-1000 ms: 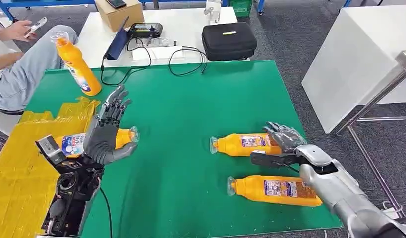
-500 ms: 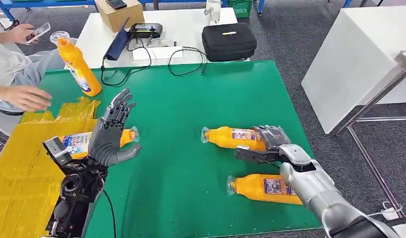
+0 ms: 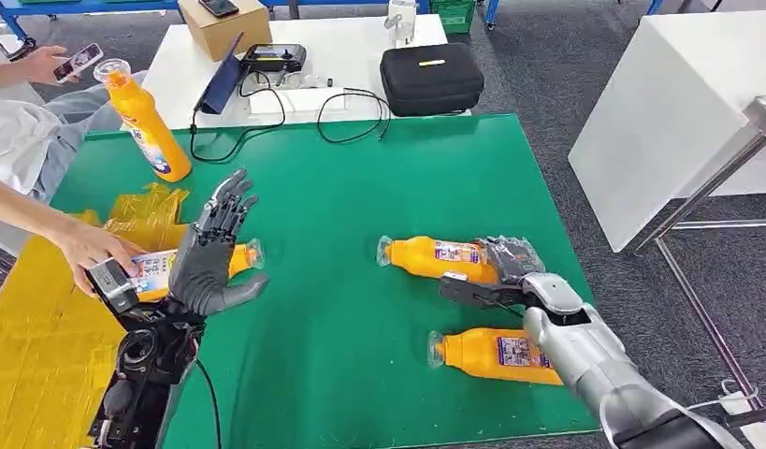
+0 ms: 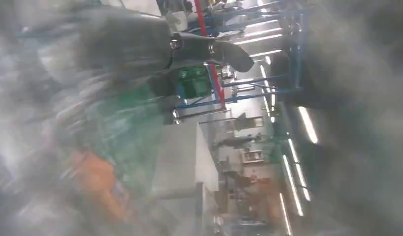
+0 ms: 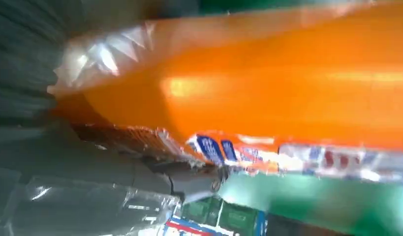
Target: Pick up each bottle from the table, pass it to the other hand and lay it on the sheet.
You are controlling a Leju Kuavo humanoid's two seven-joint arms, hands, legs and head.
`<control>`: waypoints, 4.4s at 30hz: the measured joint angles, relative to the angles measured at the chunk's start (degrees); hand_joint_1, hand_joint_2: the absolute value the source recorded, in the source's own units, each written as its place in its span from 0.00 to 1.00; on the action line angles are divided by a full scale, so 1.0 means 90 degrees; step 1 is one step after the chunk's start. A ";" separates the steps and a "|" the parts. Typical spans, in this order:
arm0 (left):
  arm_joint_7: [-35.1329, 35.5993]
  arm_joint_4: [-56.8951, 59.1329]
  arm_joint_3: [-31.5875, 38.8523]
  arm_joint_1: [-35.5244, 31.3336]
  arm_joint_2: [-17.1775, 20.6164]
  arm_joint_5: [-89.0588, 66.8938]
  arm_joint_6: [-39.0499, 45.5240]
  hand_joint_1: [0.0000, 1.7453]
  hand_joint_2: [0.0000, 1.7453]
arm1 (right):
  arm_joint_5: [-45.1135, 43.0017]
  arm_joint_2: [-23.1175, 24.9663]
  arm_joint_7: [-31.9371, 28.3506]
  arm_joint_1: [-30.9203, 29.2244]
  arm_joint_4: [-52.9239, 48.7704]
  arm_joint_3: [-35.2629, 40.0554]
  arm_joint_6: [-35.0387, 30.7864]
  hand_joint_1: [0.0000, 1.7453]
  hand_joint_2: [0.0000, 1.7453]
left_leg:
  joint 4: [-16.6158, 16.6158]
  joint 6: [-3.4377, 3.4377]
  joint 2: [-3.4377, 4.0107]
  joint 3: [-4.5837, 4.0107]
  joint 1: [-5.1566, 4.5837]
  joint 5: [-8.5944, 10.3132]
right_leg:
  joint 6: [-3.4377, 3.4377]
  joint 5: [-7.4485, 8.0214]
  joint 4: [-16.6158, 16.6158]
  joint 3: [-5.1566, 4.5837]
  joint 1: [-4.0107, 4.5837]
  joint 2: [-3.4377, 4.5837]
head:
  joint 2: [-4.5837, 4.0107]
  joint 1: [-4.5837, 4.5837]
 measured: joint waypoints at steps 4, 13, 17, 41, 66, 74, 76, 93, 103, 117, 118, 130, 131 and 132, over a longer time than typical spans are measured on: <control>0.0253 -0.0002 0.0000 0.0034 -0.0005 -0.0080 -0.0017 0.00 1.00 | -0.0195 0.0290 -0.0097 0.0369 -0.0530 -0.0562 -0.0939 1.00 1.00 | 0.0000 0.0000 -0.0002 -0.0011 0.0001 0.0000 | 0.0000 0.0000 0.0001 -0.0012 0.0001 -0.0001 | 0.0000 0.0000; 0.1192 0.0012 -0.0674 -0.0038 -0.0075 -0.0517 0.0359 0.00 1.00 | -0.1601 0.1361 -0.1212 0.1455 -0.3154 -0.2170 -0.1507 1.00 1.00 | 0.0000 -0.0001 -0.0006 -0.0026 0.0005 -0.0001 | -0.0001 -0.0004 0.0000 -0.0027 0.0008 -0.0006 | 0.0000 0.0002; 0.1516 0.0066 -0.1079 -0.0139 -0.0114 -0.0422 0.0498 0.00 1.00 | -0.2196 0.1817 -0.1593 0.1861 -0.4016 -0.2415 -0.1351 1.00 1.00 | 0.0000 -0.0002 -0.0005 -0.0027 0.0004 -0.0002 | -0.0001 -0.0004 -0.0001 -0.0027 0.0006 -0.0006 | 0.0000 0.0000; 0.1887 0.0389 -0.1598 -0.0525 -0.0155 0.0381 0.0634 0.00 1.00 | -0.2266 0.2837 -0.1744 0.2279 -0.3643 -0.1076 -0.0492 1.00 1.00 | -0.0003 -0.0004 -0.0002 -0.0028 0.0008 -0.0001 | -0.0006 -0.0006 0.0001 -0.0028 0.0012 -0.0003 | 0.0000 0.0002; 0.1948 0.0561 -0.1375 -0.0336 -0.0015 0.0943 0.0624 1.00 1.00 | -0.1960 0.3101 -0.1724 0.2116 -0.2565 -0.0321 -0.0397 1.00 1.00 | -0.0003 -0.0005 0.0000 -0.0028 0.0007 -0.0001 | -0.0006 -0.0006 0.0000 -0.0030 0.0012 -0.0002 | -0.0002 0.0002; 0.1980 0.0561 -0.1248 -0.0298 -0.0019 0.1224 0.0537 1.00 1.00 | -0.2040 0.3099 -0.1724 0.2072 -0.2504 -0.0258 -0.0528 1.00 1.00 | -0.0003 -0.0005 0.0001 -0.0027 0.0008 -0.0001 | -0.0006 -0.0006 0.0000 -0.0031 0.0012 -0.0002 | 0.0000 0.0002; 0.1980 0.0561 -0.1236 -0.0293 -0.0019 0.1243 0.0537 1.00 1.00 | -0.2045 0.3099 -0.1724 0.2072 -0.2502 -0.0243 -0.0533 1.00 1.00 | -0.0003 -0.0005 0.0001 -0.0027 0.0008 -0.0001 | -0.0006 -0.0006 0.0000 -0.0032 0.0012 -0.0002 | 0.0000 0.0000; 0.1977 0.0476 -0.1078 -0.0226 -0.0092 0.1528 0.0544 1.00 1.00 | -0.2057 0.3067 -0.1741 0.2088 -0.2604 -0.0277 -0.0873 0.00 1.00 | -0.0003 -0.0005 0.0002 -0.0027 0.0008 -0.0001 | -0.0006 -0.0006 0.0000 -0.0033 0.0012 -0.0001 | -0.0002 0.0000; 0.1914 0.0027 -0.0583 -0.0211 -0.0083 0.1084 0.1237 1.00 1.00 | -0.2387 0.2728 -0.1841 0.2748 -0.4193 -0.1092 -0.1528 0.00 1.00 | -0.0002 -0.0005 -0.0002 -0.0030 0.0007 -0.0001 | -0.0006 -0.0006 0.0000 -0.0031 0.0011 -0.0004 | 0.0000 0.0002; 0.2571 -0.0165 0.0099 -0.0781 0.0236 -0.3883 0.4512 1.00 1.00 | -0.2759 0.2550 -0.2023 0.3938 -0.6956 -0.2490 -0.2078 0.00 1.00 | -0.0002 -0.0005 0.0000 -0.0027 0.0008 -0.0001 | -0.0007 -0.0006 0.0000 -0.0035 0.0012 -0.0002 | 0.0000 0.0002; 0.2874 -0.0132 0.0022 -0.0860 0.0291 -0.5043 0.4909 1.00 1.00 | -0.2759 0.2550 -0.2052 0.3986 -0.7077 -0.2514 -0.2114 0.00 1.00 | -0.0002 -0.0005 0.0000 -0.0027 0.0008 -0.0001 | -0.0007 -0.0006 0.0000 -0.0034 0.0012 -0.0002 | 0.0000 0.0002; 0.3791 0.3467 -0.0957 -0.2703 0.1611 -0.9396 0.4529 1.00 1.00 | -0.3208 0.2392 -0.2198 0.3926 -0.7298 -0.2621 -0.2109 0.00 1.00 | -0.0004 -0.0022 0.0037 -0.0020 0.0013 0.0011 | -0.0029 0.0011 0.0003 -0.0036 0.0015 0.0028 | 0.0000 0.0002; 0.3728 0.3729 -0.0971 -0.2768 0.1698 -0.9369 0.4497 1.00 1.00 | -0.3240 0.2375 -0.2203 0.3911 -0.7281 -0.2626 -0.2109 0.00 1.00 | -0.0004 -0.0023 0.0038 -0.0019 0.0014 0.0011 | -0.0029 0.0011 0.0004 -0.0038 0.0015 0.0029 | -0.0002 0.0000; 0.3684 0.3989 -0.0988 -0.2822 0.1797 -0.9340 0.4485 1.00 1.00 | -0.3261 0.2358 -0.2205 0.3898 -0.7264 -0.2631 -0.2109 0.00 1.00 | -0.0004 -0.0023 0.0037 -0.0020 0.0015 0.0011 | -0.0029 0.0011 0.0004 -0.0040 0.0016 0.0030 | 0.0000 0.0002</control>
